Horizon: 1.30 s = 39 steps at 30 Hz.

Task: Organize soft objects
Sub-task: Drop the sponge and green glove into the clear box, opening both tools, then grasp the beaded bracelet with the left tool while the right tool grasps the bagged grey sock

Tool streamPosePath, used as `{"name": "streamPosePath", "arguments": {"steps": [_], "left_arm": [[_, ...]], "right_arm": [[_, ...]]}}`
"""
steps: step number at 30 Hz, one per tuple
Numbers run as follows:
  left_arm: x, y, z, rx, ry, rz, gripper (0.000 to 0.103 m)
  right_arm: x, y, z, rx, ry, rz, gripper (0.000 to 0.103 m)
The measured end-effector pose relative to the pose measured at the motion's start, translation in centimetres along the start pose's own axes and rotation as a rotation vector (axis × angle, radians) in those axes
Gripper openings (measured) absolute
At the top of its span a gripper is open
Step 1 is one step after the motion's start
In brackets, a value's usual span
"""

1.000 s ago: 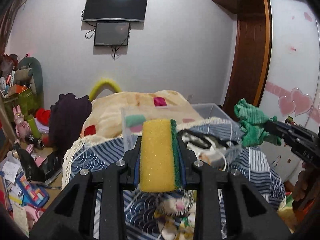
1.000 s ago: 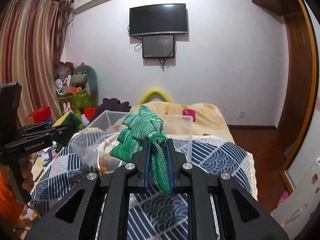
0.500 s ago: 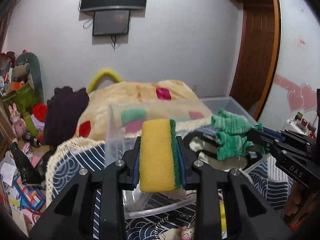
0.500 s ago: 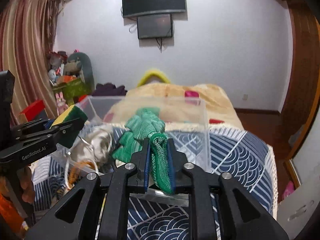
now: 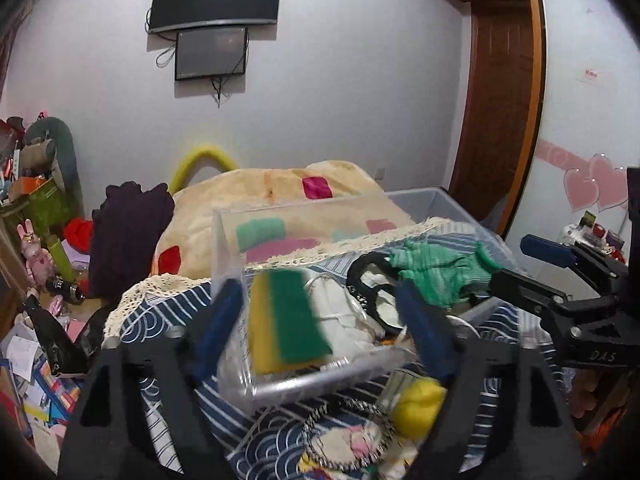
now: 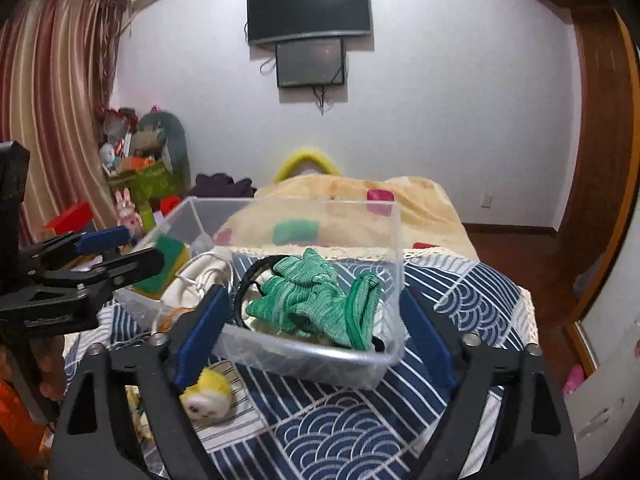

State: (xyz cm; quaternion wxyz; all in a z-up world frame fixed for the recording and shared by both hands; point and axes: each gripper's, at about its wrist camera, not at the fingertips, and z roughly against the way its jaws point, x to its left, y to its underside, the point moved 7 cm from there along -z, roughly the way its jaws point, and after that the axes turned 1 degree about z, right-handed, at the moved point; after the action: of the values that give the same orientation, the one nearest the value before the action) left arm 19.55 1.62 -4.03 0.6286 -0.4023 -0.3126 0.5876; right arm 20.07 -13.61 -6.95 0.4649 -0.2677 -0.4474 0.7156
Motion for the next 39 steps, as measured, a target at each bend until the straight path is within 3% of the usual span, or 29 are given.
{"name": "streamPosePath", "arguments": {"steps": [2,5,11,15,16,18,20,23,27,28,30,34,39], "left_arm": [[0.0,0.0,1.6,-0.036,-0.007,0.008,0.102],[-0.2,0.7,3.0,-0.054,-0.017,0.007,0.103],[-0.8,4.2,3.7,0.018,-0.035,-0.044,0.103],[-0.3,7.1,3.5,0.068,-0.03,-0.023,0.102],[-0.2,8.0,3.4,0.081,-0.016,0.001,0.101],[-0.3,9.3,3.3,0.116,0.011,0.021,0.078],[-0.5,10.5,3.1,0.155,0.015,0.016,0.068],[-0.7,11.4,3.1,0.162,0.023,0.033,0.063],[-0.7,11.5,3.3,0.163,0.025,0.03,0.054],[-0.6,11.3,3.3,0.161,0.027,0.031,0.054],[-0.6,11.0,3.3,0.154,0.035,0.03,0.054],[-1.1,10.1,2.9,0.159,0.092,0.032,0.048],[-2.2,10.1,1.4,0.182,0.107,-0.007,0.046]], "right_arm": [[0.1,0.3,0.6,0.009,-0.004,0.005,0.088],[0.6,1.1,1.1,0.037,-0.027,-0.001,0.089],[1.6,4.0,1.3,0.115,-0.08,-0.019,0.089],[2.3,6.4,1.0,0.177,-0.113,-0.017,0.089],[2.6,7.0,0.9,0.192,-0.128,-0.019,0.089],[3.4,8.0,0.7,0.224,-0.153,-0.005,0.089],[4.5,8.6,0.8,0.243,-0.182,0.014,0.089],[5.9,9.7,0.9,0.282,-0.228,0.051,0.089],[6.5,11.1,0.4,0.324,-0.222,0.1,0.079],[6.4,11.4,0.3,0.34,-0.224,0.104,0.07],[6.3,12.1,-0.1,0.366,-0.244,0.101,0.064],[6.3,11.8,0.4,0.343,-0.254,0.116,0.042],[4.9,10.9,0.9,0.295,-0.199,0.094,0.034]]}}
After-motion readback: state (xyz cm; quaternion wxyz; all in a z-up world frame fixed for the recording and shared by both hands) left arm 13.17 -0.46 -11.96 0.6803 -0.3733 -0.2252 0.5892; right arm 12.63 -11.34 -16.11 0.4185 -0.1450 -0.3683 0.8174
